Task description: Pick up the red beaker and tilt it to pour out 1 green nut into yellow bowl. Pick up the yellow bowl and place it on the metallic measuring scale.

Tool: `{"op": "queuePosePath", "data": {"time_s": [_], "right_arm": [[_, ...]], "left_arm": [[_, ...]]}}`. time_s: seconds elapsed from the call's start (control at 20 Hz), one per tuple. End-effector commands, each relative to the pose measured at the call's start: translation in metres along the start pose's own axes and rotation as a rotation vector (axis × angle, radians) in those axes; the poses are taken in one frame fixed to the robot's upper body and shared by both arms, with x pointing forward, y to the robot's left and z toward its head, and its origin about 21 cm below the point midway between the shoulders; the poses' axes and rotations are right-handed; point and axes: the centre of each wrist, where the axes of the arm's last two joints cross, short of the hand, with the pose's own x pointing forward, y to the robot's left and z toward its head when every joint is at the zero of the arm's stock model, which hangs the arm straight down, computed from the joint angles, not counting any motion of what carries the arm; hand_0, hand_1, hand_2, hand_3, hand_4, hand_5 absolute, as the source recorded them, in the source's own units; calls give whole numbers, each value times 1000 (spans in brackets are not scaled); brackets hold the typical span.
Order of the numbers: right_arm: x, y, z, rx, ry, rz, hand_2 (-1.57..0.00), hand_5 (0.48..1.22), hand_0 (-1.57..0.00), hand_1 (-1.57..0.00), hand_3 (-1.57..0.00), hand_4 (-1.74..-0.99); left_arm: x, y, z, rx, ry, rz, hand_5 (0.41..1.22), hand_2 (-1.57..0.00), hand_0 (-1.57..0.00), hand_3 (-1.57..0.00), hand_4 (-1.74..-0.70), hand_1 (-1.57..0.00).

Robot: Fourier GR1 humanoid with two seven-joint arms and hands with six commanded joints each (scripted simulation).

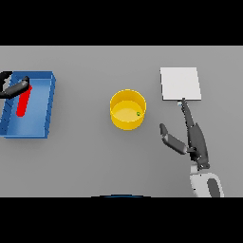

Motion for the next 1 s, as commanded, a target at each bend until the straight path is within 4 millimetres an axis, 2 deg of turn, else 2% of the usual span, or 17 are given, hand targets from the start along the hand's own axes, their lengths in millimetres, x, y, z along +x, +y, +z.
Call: {"op": "queuePosePath", "data": {"time_s": [0.0,0.25,0.4,0.55,0.75,0.95], "right_arm": [[1,2,-1,6,17,-5,1,668,1,1,1,-1188],[4,4,-3,7,19,72,1,660,1,1,1,-1203],[8,1,-14,89,-18,85,1,694,1,1,1,-1162],[20,-3,-30,220,-87,191,1,709,1,1,1,-1221],[33,-9,-56,357,-99,428,1,683,1,1,1,-1278],[51,1,-80,528,-188,687,1,668,1,1,1,-1276]], "left_arm": [[2,0,-1,9,-3,0,679,-160,-195,-151,-802,-158],[6,6,-3,42,-67,53,674,-52,-63,-49,-785,-51],[11,5,-6,50,-92,68,679,-26,-32,-24,-780,-26],[7,-2,-7,38,-83,73,700,-13,-16,-12,-781,-13],[11,-5,-7,28,-80,75,710,-5,-6,-4,-794,-5],[10,-1,-7,37,-79,67,712,-1,-2,-1,-793,-1]]}}
